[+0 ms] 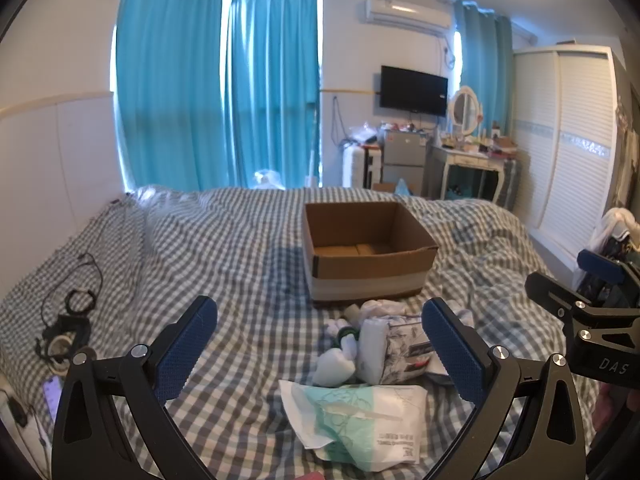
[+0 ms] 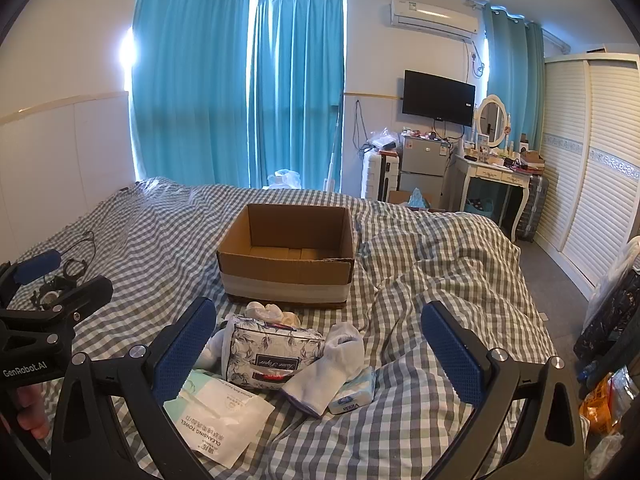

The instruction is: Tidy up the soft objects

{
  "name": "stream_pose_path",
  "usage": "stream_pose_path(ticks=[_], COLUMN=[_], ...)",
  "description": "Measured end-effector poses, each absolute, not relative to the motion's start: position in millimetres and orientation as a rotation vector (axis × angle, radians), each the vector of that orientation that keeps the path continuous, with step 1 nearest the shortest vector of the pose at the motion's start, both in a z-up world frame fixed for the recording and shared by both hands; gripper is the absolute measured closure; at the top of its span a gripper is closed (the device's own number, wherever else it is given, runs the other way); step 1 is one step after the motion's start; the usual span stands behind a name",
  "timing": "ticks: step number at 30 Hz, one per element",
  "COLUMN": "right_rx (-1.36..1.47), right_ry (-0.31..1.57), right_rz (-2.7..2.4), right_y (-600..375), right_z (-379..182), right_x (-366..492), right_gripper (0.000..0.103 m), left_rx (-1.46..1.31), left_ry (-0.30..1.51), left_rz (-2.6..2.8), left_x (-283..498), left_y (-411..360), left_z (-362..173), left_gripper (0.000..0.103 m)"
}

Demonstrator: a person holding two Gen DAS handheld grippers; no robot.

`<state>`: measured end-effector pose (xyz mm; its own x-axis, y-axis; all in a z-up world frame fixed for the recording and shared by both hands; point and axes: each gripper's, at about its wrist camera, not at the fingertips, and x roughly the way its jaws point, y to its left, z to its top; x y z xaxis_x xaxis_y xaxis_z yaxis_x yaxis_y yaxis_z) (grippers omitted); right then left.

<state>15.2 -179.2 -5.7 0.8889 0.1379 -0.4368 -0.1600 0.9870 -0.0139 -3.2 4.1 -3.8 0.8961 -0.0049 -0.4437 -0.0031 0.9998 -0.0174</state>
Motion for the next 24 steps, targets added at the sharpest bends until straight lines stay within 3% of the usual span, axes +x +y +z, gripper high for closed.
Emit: stream_pose_path(ticks=[24], right_rx=[-0.054], right_ry=[0.455], right_rz=[0.153], right_y=[-178.5], right_z=[-6.2], right_x=[16.0], right_gripper=[0.0], left_rx=[-0.013], left_ry=[0.462], left_rz=[0.006], left_x=[-0.8], left_y=[5.6], left_z=[-3.6], left_gripper=[0.0])
